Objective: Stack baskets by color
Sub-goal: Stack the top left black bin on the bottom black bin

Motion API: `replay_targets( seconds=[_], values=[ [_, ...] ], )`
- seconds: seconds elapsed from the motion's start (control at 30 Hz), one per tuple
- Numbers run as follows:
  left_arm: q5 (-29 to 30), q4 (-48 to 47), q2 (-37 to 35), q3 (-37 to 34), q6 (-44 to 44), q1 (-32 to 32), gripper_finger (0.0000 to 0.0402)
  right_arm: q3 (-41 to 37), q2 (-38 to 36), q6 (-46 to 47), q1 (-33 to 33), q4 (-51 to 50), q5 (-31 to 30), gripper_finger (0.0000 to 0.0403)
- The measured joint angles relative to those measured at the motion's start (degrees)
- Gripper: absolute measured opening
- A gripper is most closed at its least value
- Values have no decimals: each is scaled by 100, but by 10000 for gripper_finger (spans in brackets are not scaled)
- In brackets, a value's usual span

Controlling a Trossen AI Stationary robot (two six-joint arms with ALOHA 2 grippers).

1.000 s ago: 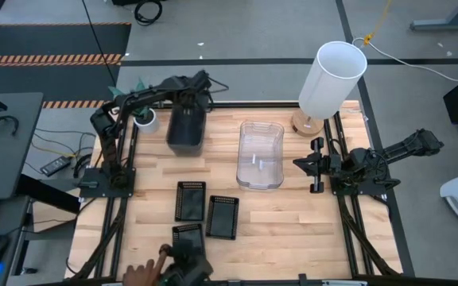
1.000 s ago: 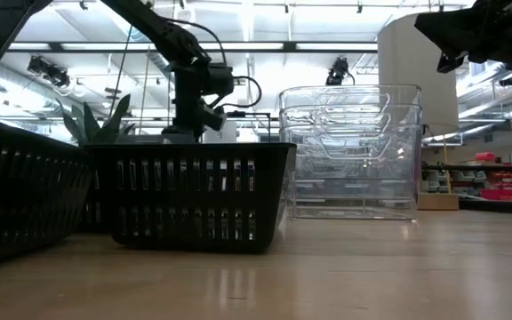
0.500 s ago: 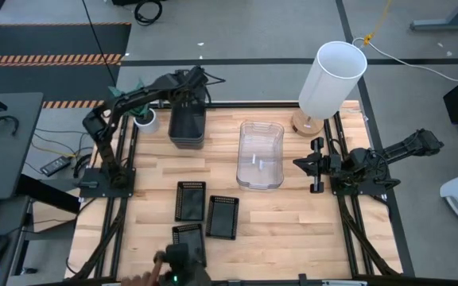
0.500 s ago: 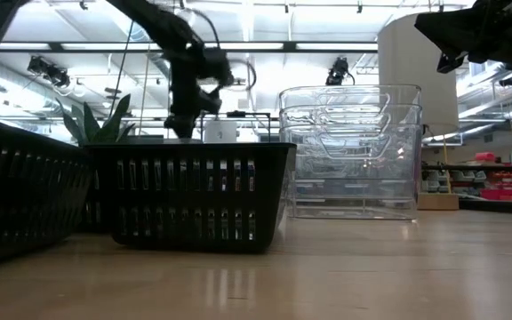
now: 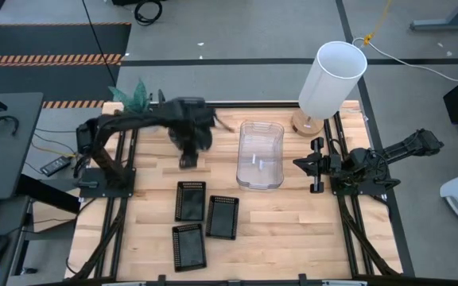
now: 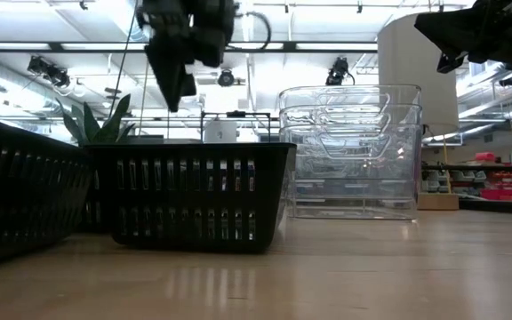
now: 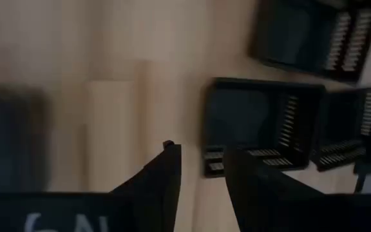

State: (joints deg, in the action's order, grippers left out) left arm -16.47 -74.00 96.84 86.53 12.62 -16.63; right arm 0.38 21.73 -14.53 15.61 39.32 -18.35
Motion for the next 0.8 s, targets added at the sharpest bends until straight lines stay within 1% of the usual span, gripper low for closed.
replay_targets(
  seconds=[0.13,0.23,0.37,0.43,0.53,0.6,0.67,0.8],
  values=[
    [199,70,1,-251,-176,905,117,0,-1,0,0,1,0,22],
    [408,316,0,-581,-262,1514,117,0,0,0,0,-1,0,22],
    [1151,358,2,-940,-462,2119,117,0,1,1,0,0,0,22],
    [1202,342,2,-1078,-677,2288,117,0,0,-1,1,0,0,22],
    [984,372,2,-1194,-1092,2519,117,0,-1,-1,1,1,0,22],
    [1022,407,2,-1253,-1228,2665,117,0,0,0,0,-1,0,22],
    [1432,451,2,-1341,-1353,2775,117,0,-1,-1,0,1,0,22],
    [2682,580,2,-1574,-1564,2816,117,0,1,-1,0,1,0,22]
  ],
)
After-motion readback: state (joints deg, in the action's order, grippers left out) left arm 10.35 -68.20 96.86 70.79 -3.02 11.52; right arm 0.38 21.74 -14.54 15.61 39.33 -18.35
